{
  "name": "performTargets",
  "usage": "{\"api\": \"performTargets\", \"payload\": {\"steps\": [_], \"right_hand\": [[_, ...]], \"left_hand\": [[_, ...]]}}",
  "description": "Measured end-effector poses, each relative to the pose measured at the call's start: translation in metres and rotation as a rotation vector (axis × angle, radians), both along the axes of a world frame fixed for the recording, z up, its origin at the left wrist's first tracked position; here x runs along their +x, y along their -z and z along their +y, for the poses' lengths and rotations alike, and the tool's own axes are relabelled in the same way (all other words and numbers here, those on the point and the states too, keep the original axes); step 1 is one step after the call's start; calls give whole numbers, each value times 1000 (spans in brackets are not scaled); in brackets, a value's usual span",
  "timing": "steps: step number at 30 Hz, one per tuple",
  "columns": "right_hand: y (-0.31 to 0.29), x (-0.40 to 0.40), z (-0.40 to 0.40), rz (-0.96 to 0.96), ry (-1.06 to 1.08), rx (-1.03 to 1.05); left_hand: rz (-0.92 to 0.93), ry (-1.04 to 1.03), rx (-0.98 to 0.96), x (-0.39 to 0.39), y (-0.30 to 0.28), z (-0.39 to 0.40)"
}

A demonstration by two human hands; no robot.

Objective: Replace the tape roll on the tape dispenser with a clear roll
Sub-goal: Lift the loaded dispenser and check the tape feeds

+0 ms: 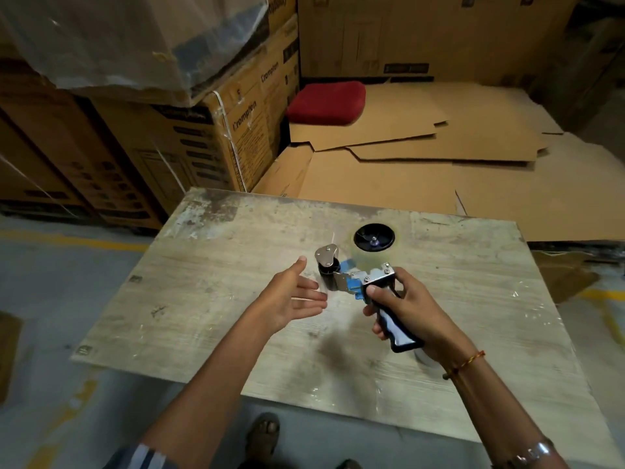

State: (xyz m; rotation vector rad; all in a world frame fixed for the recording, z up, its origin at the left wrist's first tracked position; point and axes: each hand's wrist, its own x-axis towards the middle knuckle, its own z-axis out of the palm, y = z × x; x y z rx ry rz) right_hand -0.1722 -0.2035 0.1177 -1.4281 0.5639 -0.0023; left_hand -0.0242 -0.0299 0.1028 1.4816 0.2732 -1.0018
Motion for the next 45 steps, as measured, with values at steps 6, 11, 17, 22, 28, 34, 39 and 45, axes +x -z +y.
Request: {"api": "performTargets", "payload": {"steps": [6,11,17,22,28,34,39,45], "right_hand": [[4,-3,19,79,39,-483],[-3,-4,52,205,85,-782],[4,-16,83,279,134,-854],[15,-32,106,309,250,-806],[27,-49,118,376,409,-624],[29,-53,131,371,465,-604],[36,-64,142,372,568,-652],[58,-86,161,464,598,-752]], "left_hand": [[283,37,-187,22,25,-8],[323,133,-182,38,49,-10],[252,292,-113,44,48,-19],[216,375,-77,40,55,-21],[235,391,-82,28,56,-29],[202,477,-55,17,65,-36],[189,634,-58,18,69,-40],[31,897,-85,4,80,-51]]}}
